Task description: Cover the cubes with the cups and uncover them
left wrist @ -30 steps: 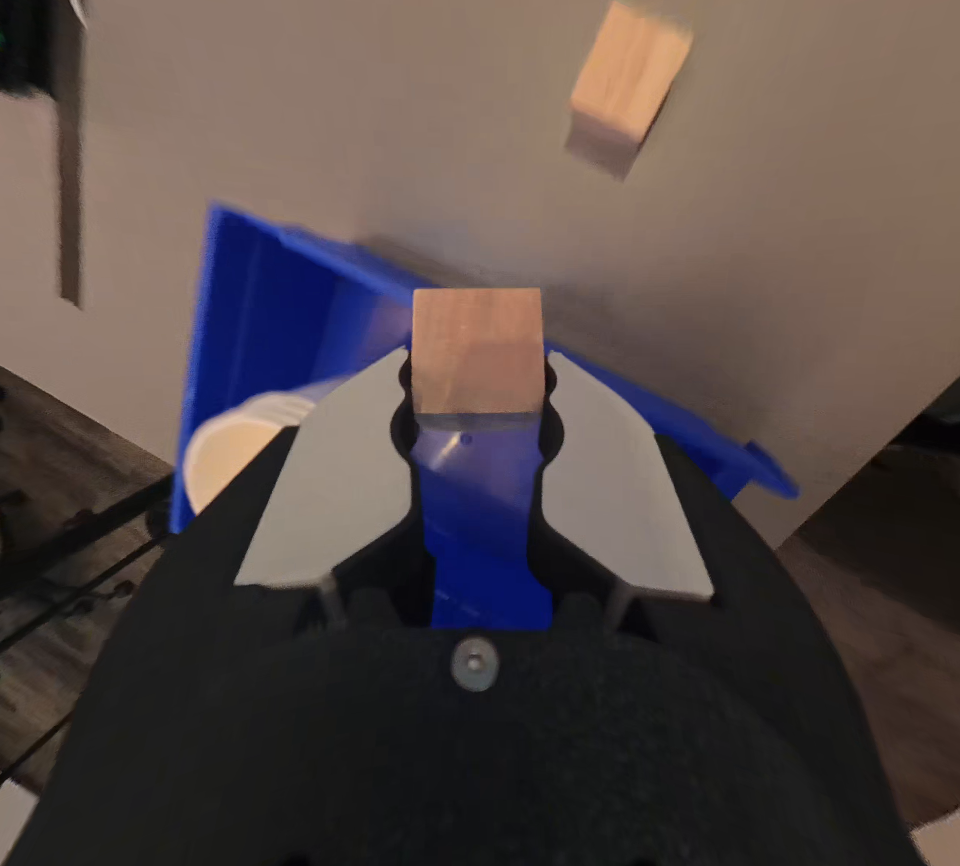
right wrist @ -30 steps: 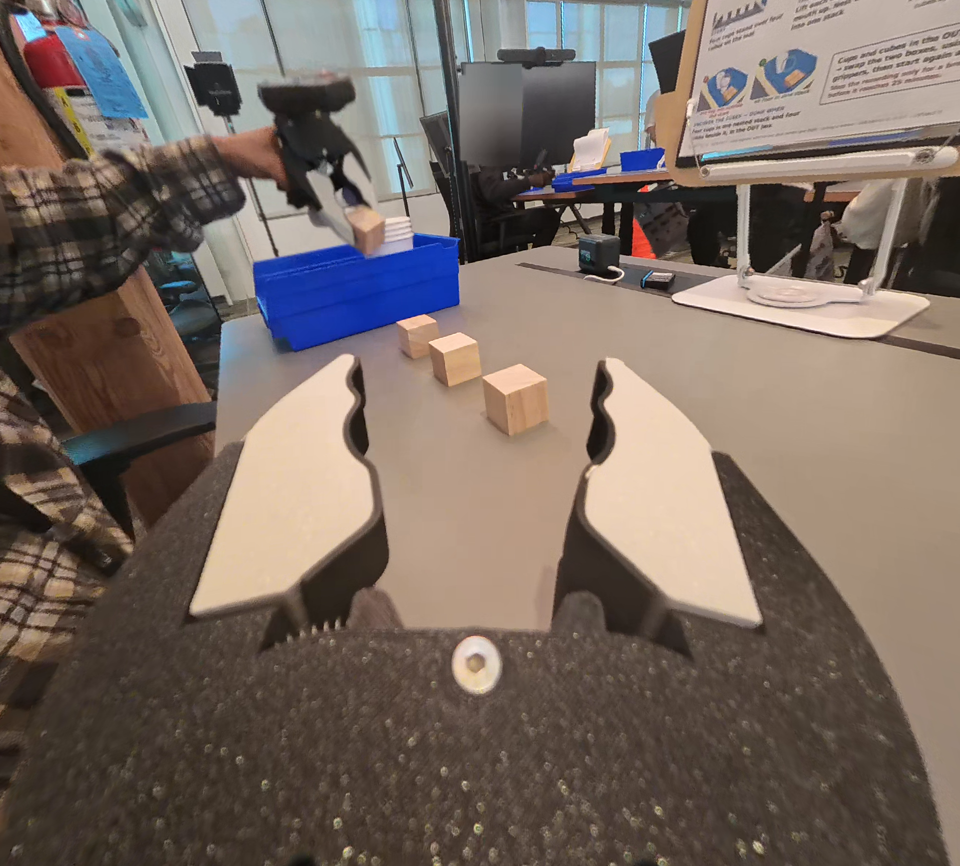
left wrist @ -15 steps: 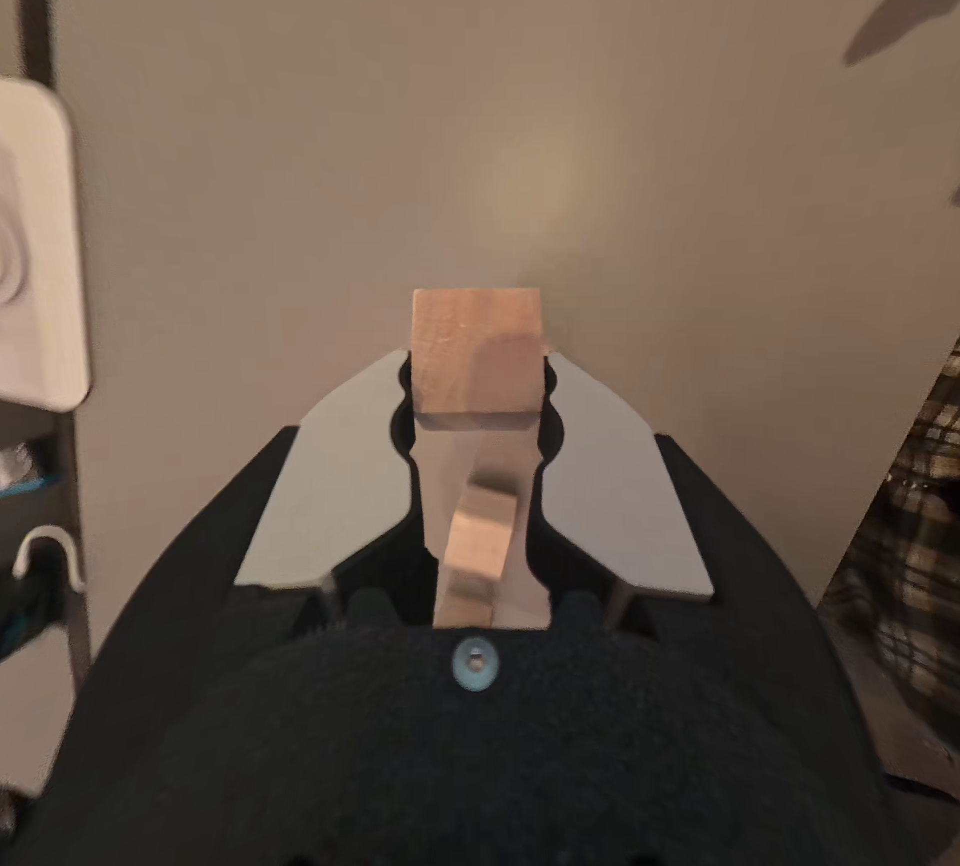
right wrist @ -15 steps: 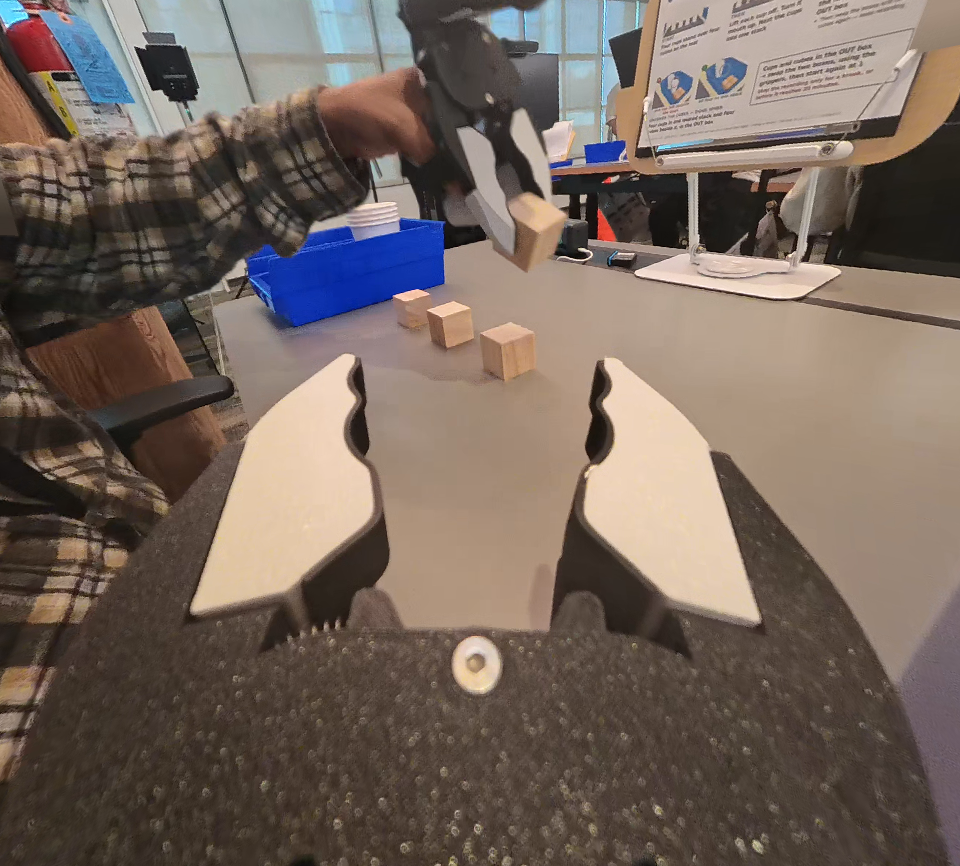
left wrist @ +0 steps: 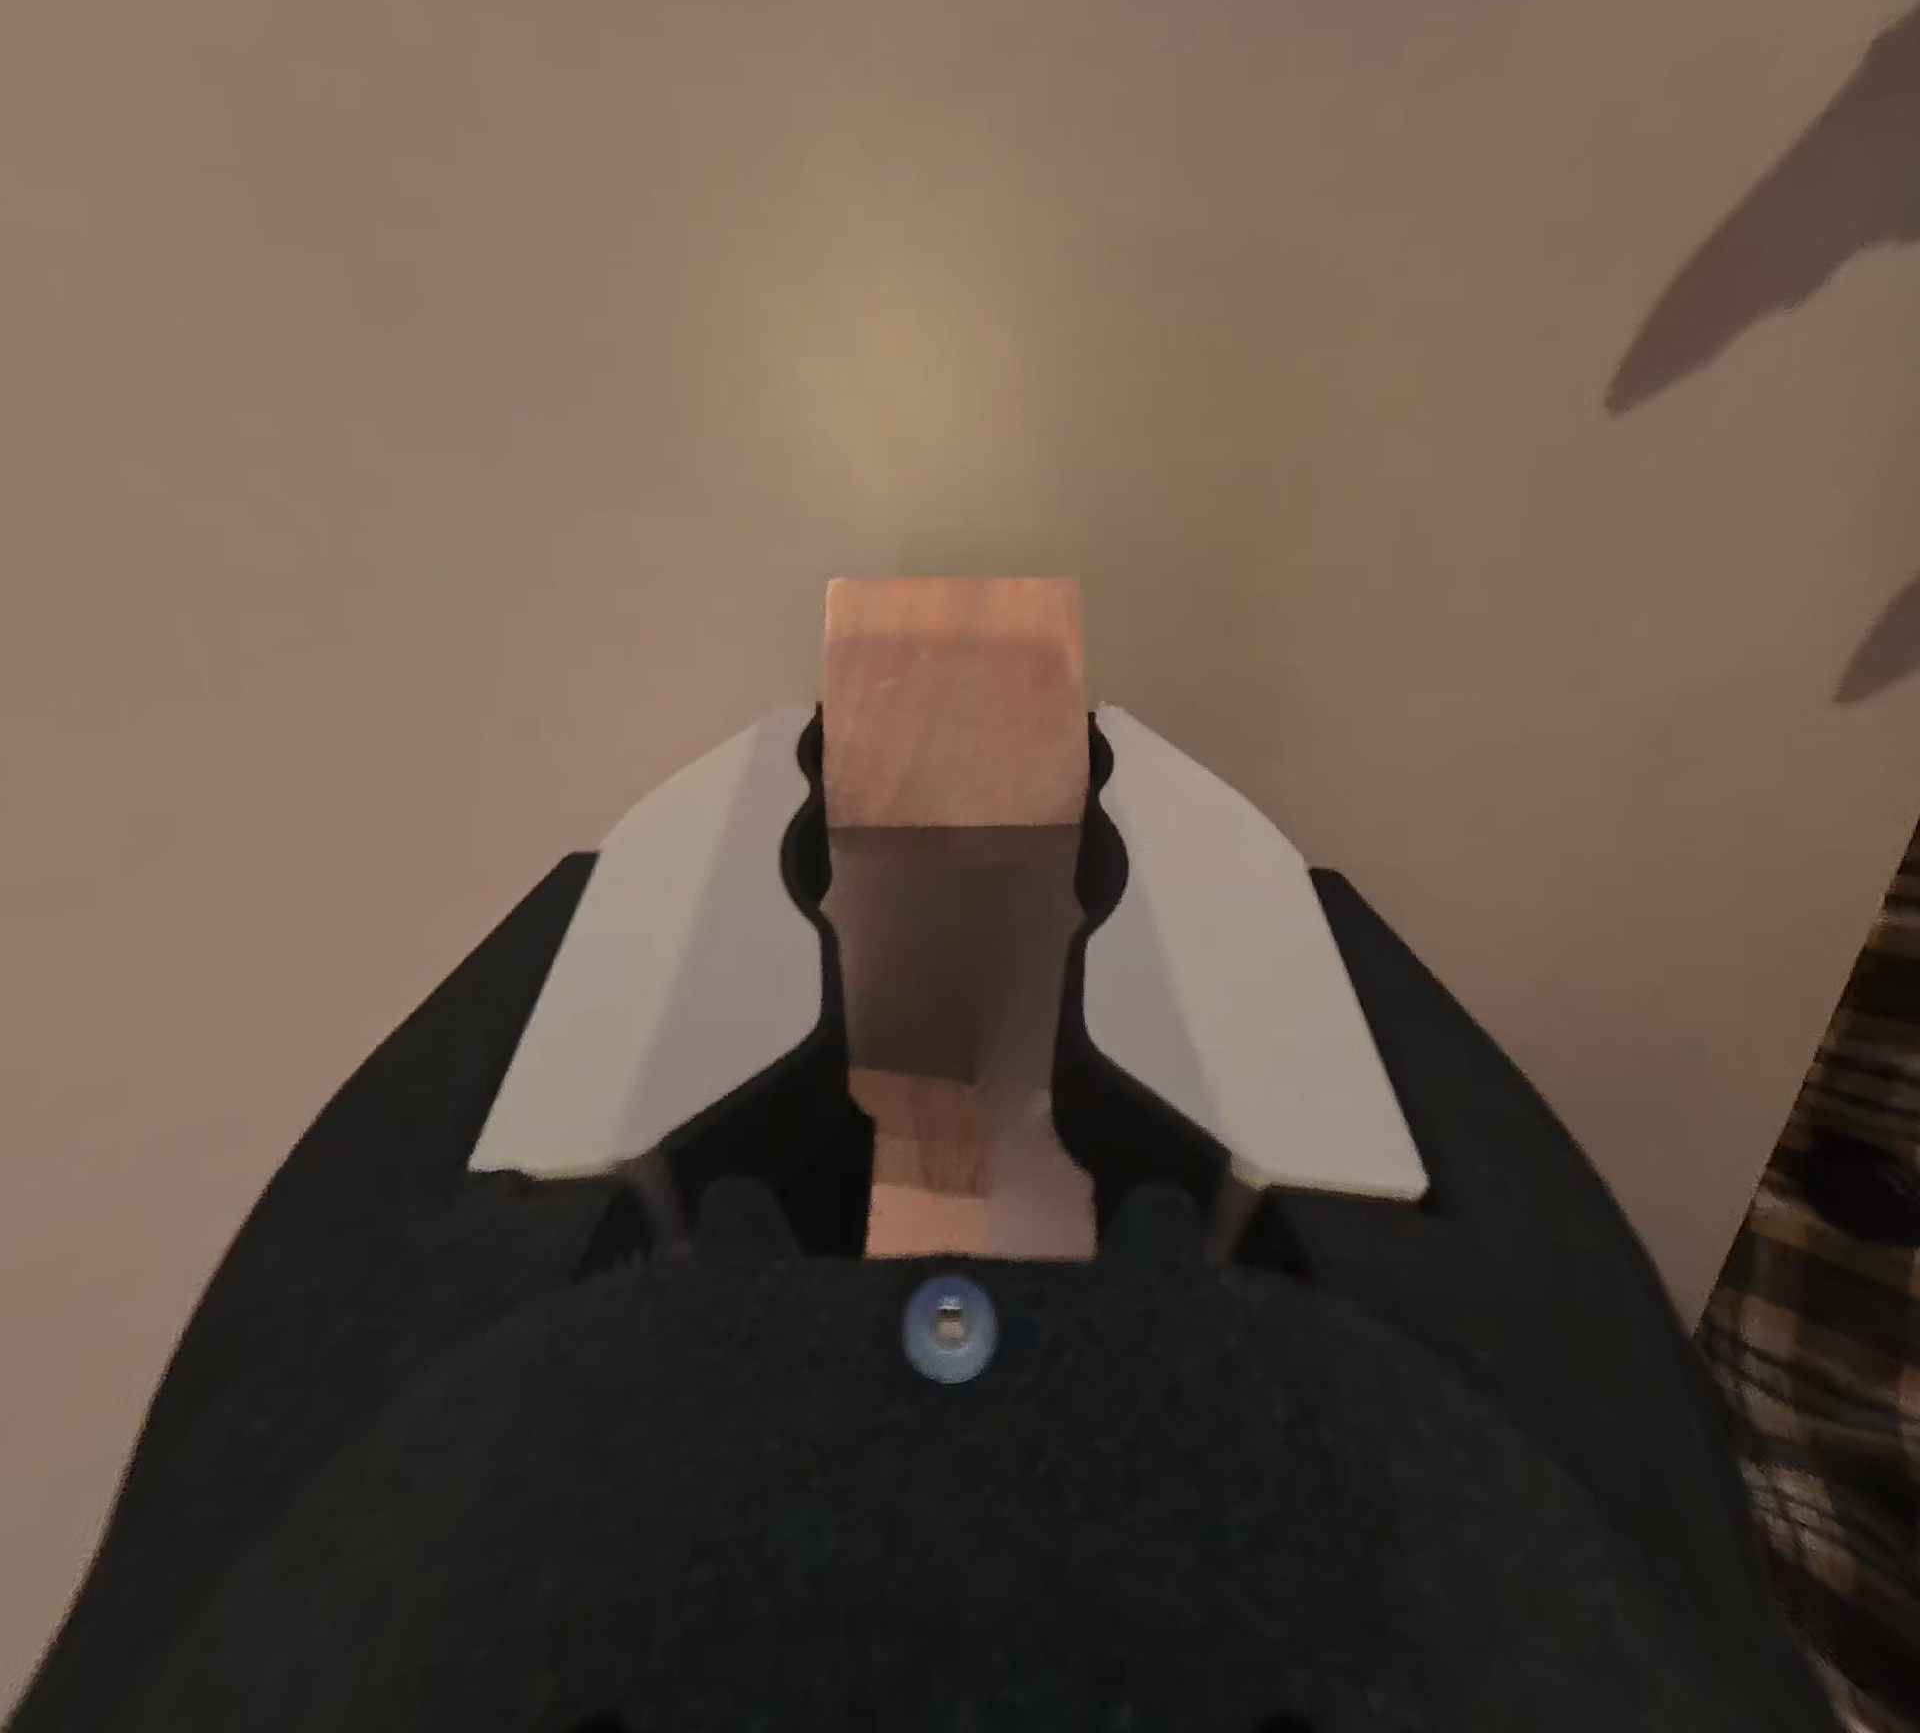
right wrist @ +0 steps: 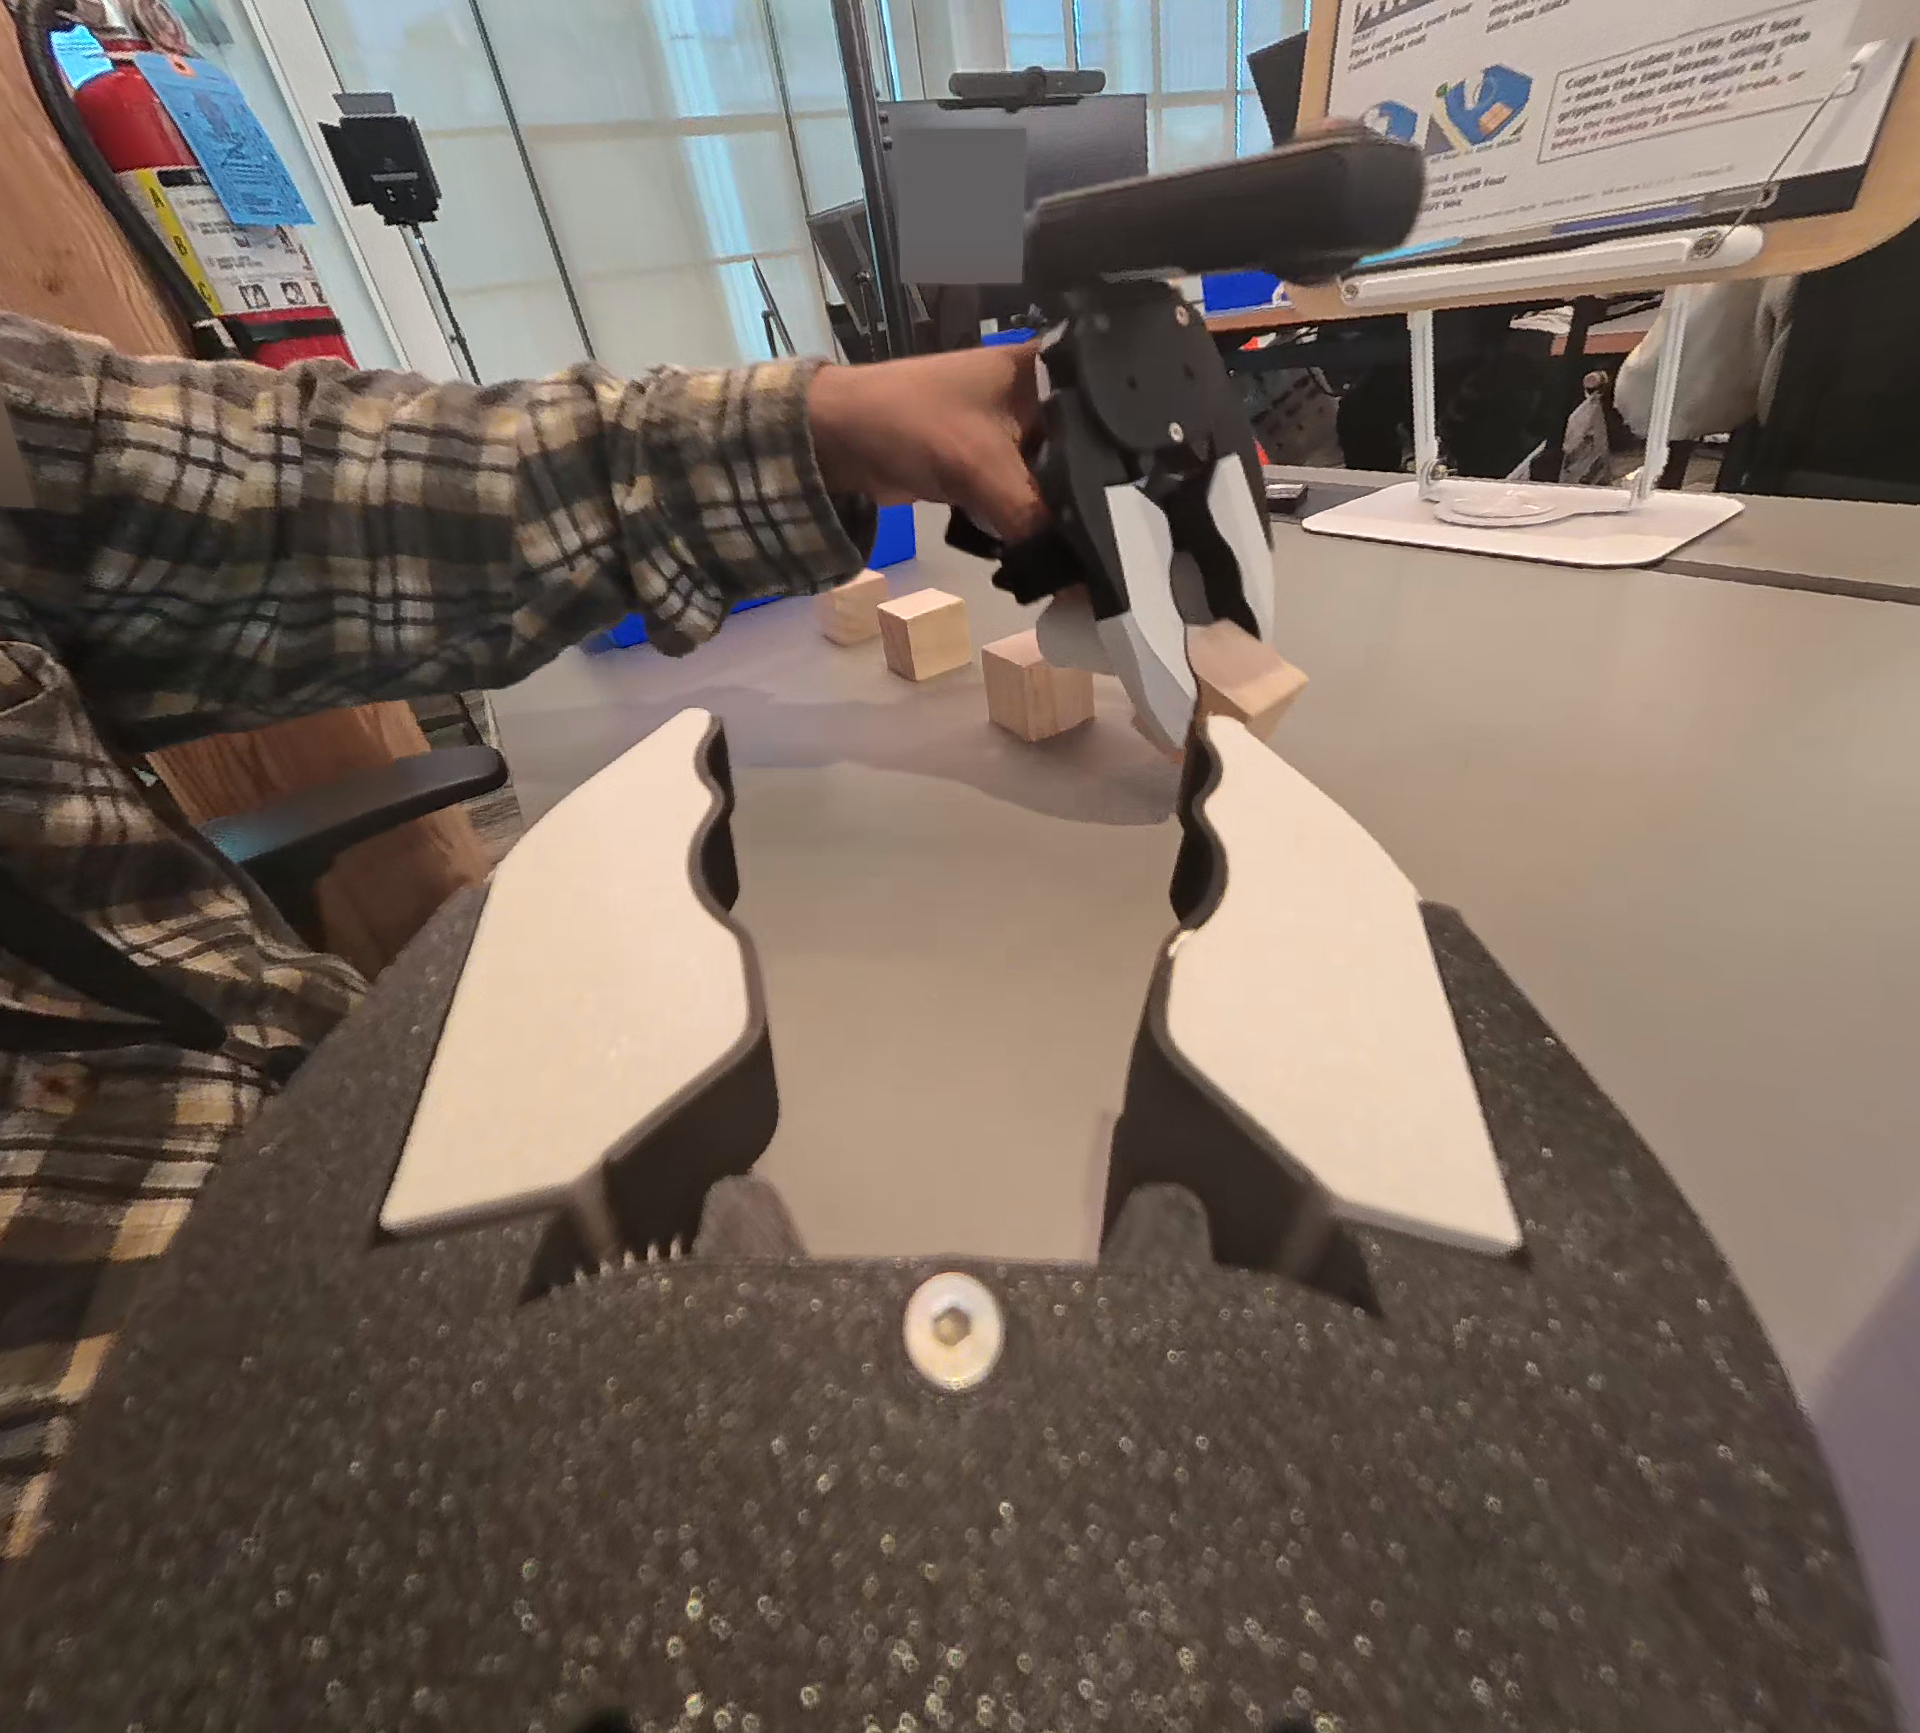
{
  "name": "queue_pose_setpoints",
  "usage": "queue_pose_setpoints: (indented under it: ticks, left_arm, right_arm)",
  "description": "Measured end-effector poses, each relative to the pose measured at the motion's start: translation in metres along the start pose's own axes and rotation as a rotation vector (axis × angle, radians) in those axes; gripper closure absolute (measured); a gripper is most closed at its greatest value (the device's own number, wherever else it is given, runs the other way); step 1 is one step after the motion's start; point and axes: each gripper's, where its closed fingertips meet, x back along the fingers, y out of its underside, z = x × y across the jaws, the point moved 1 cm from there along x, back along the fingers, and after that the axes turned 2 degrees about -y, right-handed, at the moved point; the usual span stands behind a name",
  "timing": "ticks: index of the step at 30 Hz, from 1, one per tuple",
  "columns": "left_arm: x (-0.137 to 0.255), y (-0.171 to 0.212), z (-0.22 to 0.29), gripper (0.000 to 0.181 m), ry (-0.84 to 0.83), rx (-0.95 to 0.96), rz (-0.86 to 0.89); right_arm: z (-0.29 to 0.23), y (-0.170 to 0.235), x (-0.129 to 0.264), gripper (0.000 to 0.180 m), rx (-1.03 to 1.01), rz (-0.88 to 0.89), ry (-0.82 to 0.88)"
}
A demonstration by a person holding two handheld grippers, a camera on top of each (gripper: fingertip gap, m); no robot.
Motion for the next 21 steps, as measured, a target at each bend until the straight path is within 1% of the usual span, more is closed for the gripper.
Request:
queue_pose_setpoints:
  ticks: [5,10,16,21]
  left_arm:
    - [-0.014,-0.002,0.005,0.137,0.029,-0.026,0.001]
    - [-0.015,0.000,0.004,0.137,0.047,-0.051,0.005]
    - [-0.020,0.017,0.001,0.137,0.036,-0.092,-0.081]
    - [-0.022,0.017,0.003,0.136,0.044,-0.100,-0.088]
  right_arm:
    - [0.000,0.002,-0.002,0.098,-0.013,0.000,-0.006]
    - [-0.002,0.001,-0.003,0.098,-0.013,0.002,-0.013]
    - [-0.003,0.001,-0.003,0.098,-0.011,0.005,-0.018]
    - [-0.003,0.001,-0.002,0.098,-0.014,0.009,-0.018]
